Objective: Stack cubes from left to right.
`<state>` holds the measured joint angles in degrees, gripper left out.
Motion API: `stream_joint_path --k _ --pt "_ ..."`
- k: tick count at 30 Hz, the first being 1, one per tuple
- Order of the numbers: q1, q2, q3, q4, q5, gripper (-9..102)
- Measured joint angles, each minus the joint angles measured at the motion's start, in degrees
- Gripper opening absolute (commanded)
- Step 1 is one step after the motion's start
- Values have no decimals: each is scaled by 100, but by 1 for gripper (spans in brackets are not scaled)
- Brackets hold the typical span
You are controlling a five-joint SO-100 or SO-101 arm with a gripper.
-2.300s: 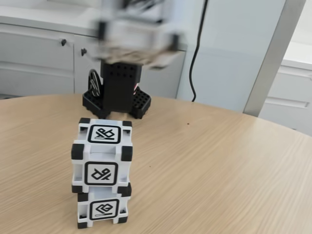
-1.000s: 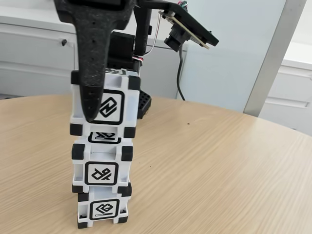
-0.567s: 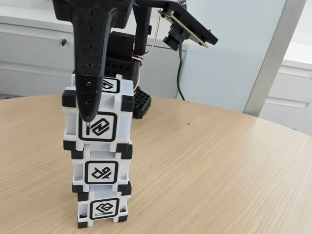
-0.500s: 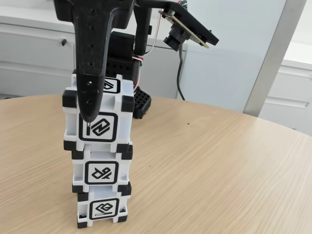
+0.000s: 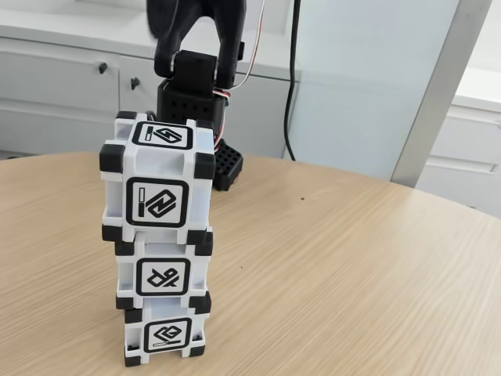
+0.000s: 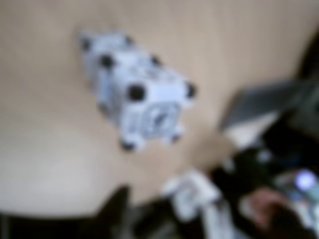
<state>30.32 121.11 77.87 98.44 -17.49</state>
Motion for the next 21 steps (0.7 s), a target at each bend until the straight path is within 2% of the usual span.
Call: stream_joint_path --k 3,12,16,21 --pt "-527 70 0 0 202 0" --pt "-2030 70 0 0 1107 0" --pt "-2602 132 0 -580 1731 0" --pt "-2742 193 0 -1389 2188 0"
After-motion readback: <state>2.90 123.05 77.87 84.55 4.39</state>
